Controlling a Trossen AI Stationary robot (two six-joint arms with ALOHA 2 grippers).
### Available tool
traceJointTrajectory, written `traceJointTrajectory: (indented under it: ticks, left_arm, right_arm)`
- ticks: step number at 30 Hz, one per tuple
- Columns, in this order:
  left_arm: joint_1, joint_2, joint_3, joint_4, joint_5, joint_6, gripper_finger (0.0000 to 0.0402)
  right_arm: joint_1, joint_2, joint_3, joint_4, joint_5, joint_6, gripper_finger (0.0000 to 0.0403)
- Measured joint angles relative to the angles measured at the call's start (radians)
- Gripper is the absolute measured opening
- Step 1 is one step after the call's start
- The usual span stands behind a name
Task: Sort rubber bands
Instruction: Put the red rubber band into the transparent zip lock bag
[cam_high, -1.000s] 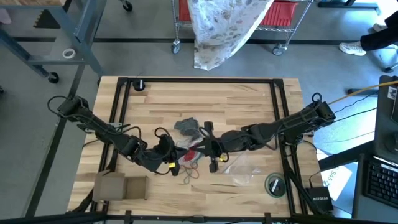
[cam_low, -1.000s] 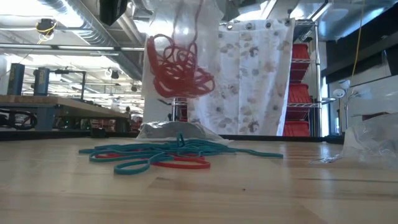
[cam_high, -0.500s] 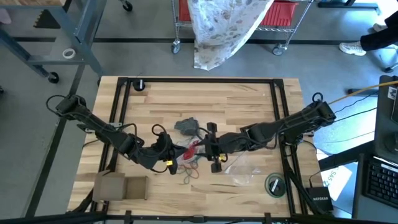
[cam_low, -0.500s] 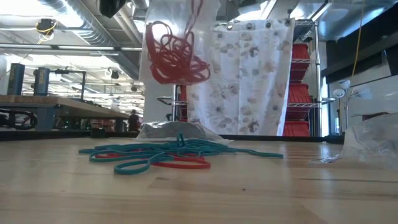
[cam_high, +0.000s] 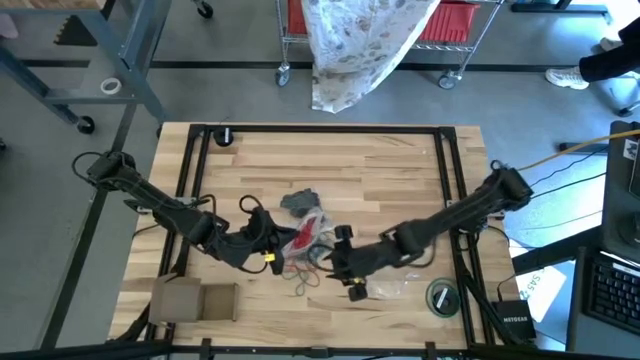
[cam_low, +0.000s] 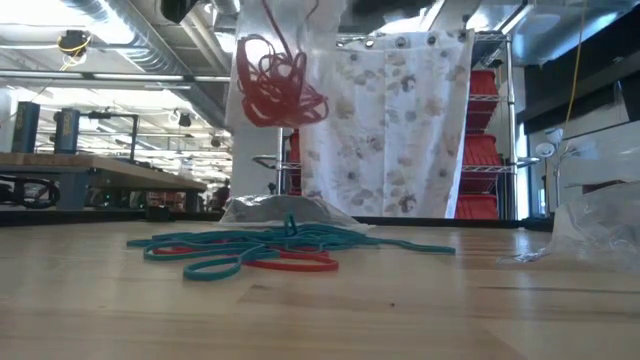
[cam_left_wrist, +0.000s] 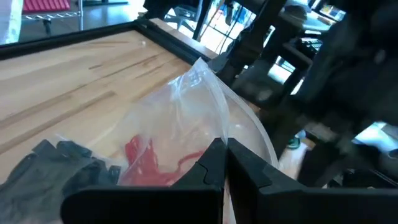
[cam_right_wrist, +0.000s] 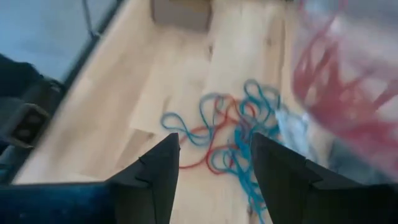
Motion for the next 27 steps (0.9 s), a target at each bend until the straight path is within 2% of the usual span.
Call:
traceJointTrajectory:
  ticks: [10, 17, 27]
  left_arm:
    - [0.001, -0.001, 0.0, -0.046, 0.0, -0.032, 0.0001]
    - [0.006, -0.001, 0.0, -0.047, -0.001, -0.048, 0.0001]
    - [0.006, 0.0, 0.0, -0.047, 0.0, -0.055, 0.0001]
  right_arm:
    - [-0.034, 0.261, -0.021, 0.104, -0.011, 0.38, 0.019]
    - [-0.034, 0.338, -0.019, 0.164, -0.003, 0.475, 0.0184]
    - [-0.032, 0.406, -0.014, 0.215, 0.011, 0.525, 0.0119]
